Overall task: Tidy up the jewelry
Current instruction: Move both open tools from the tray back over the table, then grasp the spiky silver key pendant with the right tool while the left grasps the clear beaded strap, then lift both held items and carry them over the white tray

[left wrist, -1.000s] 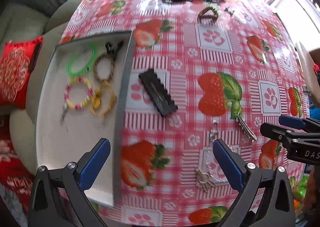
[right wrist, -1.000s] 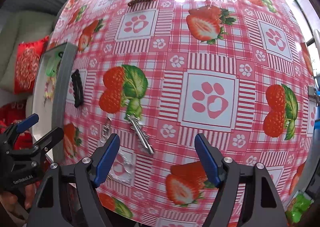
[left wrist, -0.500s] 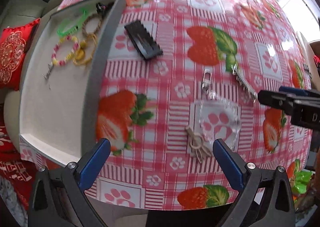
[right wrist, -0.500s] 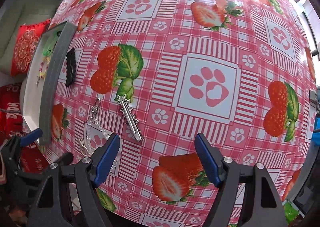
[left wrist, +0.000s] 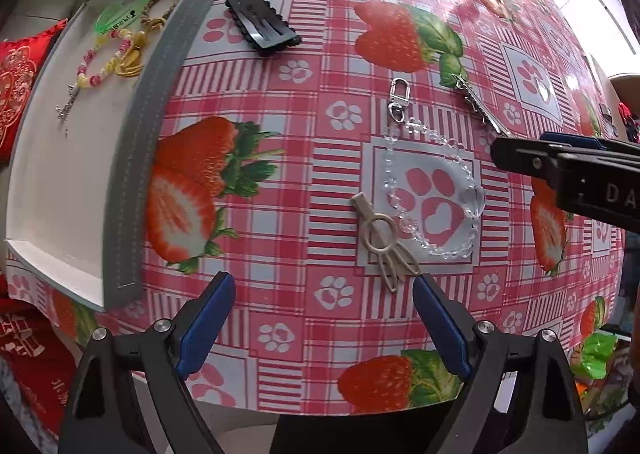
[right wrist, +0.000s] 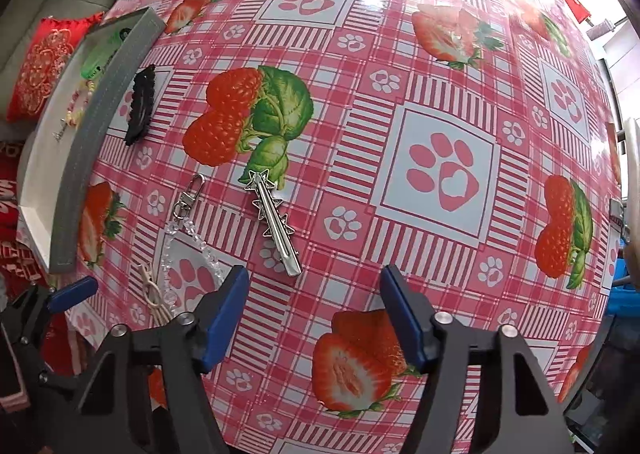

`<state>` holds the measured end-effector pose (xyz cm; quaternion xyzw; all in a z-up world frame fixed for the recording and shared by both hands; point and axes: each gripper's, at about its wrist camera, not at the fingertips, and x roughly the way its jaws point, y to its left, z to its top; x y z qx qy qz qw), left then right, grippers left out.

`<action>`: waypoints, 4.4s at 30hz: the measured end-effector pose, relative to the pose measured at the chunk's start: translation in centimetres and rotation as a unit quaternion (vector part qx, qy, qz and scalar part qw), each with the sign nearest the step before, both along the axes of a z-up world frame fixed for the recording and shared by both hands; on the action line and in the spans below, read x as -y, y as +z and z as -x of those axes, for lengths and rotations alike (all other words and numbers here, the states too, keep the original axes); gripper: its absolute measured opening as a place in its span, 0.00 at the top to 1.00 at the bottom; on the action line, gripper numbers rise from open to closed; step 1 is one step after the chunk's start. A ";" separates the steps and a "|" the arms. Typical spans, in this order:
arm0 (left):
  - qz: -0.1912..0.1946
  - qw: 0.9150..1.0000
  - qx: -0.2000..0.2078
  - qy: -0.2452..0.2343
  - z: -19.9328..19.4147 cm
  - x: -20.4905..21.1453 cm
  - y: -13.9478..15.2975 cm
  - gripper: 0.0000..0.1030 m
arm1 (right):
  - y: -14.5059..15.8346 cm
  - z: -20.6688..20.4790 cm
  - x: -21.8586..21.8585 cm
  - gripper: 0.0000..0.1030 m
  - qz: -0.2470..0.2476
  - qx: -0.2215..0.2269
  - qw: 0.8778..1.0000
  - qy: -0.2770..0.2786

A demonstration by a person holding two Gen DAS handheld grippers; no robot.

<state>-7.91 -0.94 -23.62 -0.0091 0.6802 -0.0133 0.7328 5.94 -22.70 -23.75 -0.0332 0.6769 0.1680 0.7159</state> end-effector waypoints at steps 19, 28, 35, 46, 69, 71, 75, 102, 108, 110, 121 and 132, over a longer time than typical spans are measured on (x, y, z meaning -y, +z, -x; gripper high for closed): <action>0.000 0.999 0.028 -0.018 -3.3 2.4 1.8 0.54 | 0.3 -0.2 -5.6 0.58 0.047 0.052 0.995 0.070; 0.060 0.998 0.019 0.013 -4.1 0.2 3.4 0.93 | 0.5 -0.5 -4.7 0.82 0.012 0.039 0.998 0.046; 0.075 0.997 0.032 0.012 -4.8 -1.0 5.0 0.93 | 1.3 -1.2 -2.5 0.82 -0.037 0.025 0.999 0.012; 0.034 0.999 0.039 0.018 -5.3 -1.2 5.3 0.93 | 1.4 -1.8 -1.1 0.82 -0.055 0.010 0.998 -0.012; 0.030 0.999 0.038 -0.017 -10.9 1.3 3.4 0.07 | 2.5 -2.0 2.3 0.82 -0.061 0.005 0.997 -0.055; 0.033 0.998 0.030 -0.039 -11.3 2.5 2.8 0.10 | 2.4 -1.9 2.7 0.82 -0.061 0.005 0.996 -0.060; 0.035 0.997 0.023 -0.066 -11.7 4.6 1.8 0.20 | 2.2 -1.8 3.5 0.82 -0.059 0.002 0.996 -0.071; 0.111 0.991 0.027 -0.064 -9.1 9.6 2.6 0.86 | 3.3 -1.5 6.2 0.82 -0.072 0.010 0.990 -0.118; 0.119 0.990 0.044 -0.053 -11.2 7.6 5.4 0.86 | 4.5 -2.1 5.9 0.82 -0.080 0.013 0.989 -0.124; 0.123 0.990 0.051 -0.047 -11.5 6.9 6.6 0.86 | 5.0 -2.4 5.5 0.82 -0.084 0.014 0.989 -0.121; 0.122 0.989 0.084 0.020 -11.5 -2.3 11.7 0.86 | 7.6 -4.5 1.4 0.82 -0.102 0.019 0.992 -0.069; 0.114 0.991 0.073 0.020 -10.1 -11.0 11.8 0.86 | 10.0 -3.8 -7.1 0.82 -0.122 0.031 0.990 -0.057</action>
